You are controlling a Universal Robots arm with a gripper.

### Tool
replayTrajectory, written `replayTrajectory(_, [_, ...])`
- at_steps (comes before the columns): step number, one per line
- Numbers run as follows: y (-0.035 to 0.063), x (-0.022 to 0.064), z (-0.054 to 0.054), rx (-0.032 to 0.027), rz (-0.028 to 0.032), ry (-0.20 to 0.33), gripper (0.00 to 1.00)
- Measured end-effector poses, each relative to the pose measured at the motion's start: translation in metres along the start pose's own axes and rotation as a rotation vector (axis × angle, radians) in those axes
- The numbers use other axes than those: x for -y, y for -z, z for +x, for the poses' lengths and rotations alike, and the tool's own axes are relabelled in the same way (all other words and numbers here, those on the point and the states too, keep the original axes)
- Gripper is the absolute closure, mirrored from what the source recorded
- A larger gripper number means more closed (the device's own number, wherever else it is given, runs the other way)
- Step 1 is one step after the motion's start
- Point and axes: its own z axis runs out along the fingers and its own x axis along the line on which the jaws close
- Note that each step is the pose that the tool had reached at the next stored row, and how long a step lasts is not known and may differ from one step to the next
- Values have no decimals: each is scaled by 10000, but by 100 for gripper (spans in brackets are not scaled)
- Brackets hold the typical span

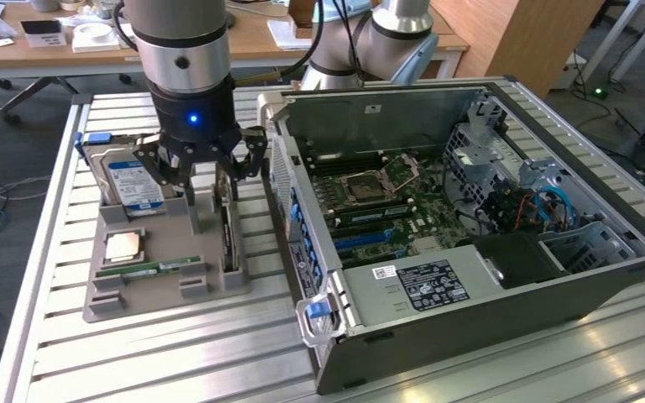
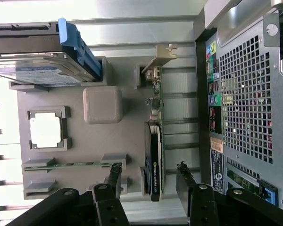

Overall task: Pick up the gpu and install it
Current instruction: 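Pick up the gpu and move the gpu toward the slot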

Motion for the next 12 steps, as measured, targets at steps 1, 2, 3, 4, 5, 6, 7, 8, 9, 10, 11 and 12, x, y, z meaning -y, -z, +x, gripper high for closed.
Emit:
replayTrajectory(1, [-1,0,0,1,-1,0,41])
replayTrajectory(2, [-1,0,0,2,-2,0,41])
replayTrajectory(3, [-1,0,0,2,-2,0,41])
replayTrajectory(4, [-1,0,0,2,-2,0,41])
replayTrajectory(5, [-3,0,0,2,-2,0,41])
replayTrajectory(6, [-7,0,0,4,-4,0,41])
replayTrajectory(7, [-11,0,0,4,-4,0,41])
replayTrajectory(8, [-16,0,0,3,-3,0,41])
replayTrajectory(9, [-20,1,0,2,-1,0,41])
replayTrajectory(10, [-28,1,0,3,-3,0,41])
replayTrajectory(11, [-34,1,0,2,-3,0,41])
replayTrajectory(12, [-40,2,1,2,-2,0,41])
